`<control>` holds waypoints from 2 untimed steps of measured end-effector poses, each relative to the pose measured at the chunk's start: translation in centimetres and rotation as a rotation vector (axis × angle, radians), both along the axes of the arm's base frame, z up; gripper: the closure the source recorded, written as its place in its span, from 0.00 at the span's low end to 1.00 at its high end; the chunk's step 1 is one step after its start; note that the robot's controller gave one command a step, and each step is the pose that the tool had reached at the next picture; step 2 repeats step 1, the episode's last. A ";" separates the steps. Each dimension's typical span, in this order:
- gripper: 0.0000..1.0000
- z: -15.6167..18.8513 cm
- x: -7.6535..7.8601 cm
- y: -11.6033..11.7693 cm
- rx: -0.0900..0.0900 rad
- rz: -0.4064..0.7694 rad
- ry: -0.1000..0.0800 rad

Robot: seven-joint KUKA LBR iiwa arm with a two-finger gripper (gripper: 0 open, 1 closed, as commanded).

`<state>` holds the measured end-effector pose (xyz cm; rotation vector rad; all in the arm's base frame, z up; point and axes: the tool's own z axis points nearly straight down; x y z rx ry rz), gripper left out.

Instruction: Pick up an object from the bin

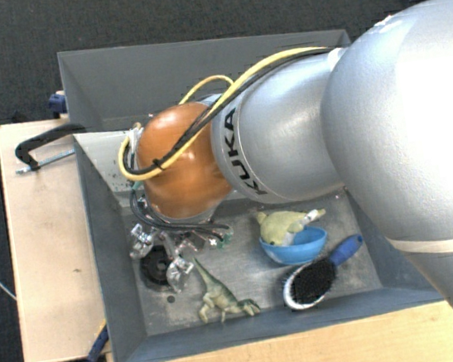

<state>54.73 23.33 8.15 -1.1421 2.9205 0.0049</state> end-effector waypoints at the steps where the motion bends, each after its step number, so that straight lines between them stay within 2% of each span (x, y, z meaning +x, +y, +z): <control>1: 1.00 18.3 1.2 -3.2 0.001 0.015 -0.011; 2: 1.00 18.3 1.2 -3.2 0.001 0.015 -0.011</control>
Offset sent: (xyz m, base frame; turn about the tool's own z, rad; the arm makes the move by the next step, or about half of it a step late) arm 0.0091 -0.0331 0.1764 -0.0181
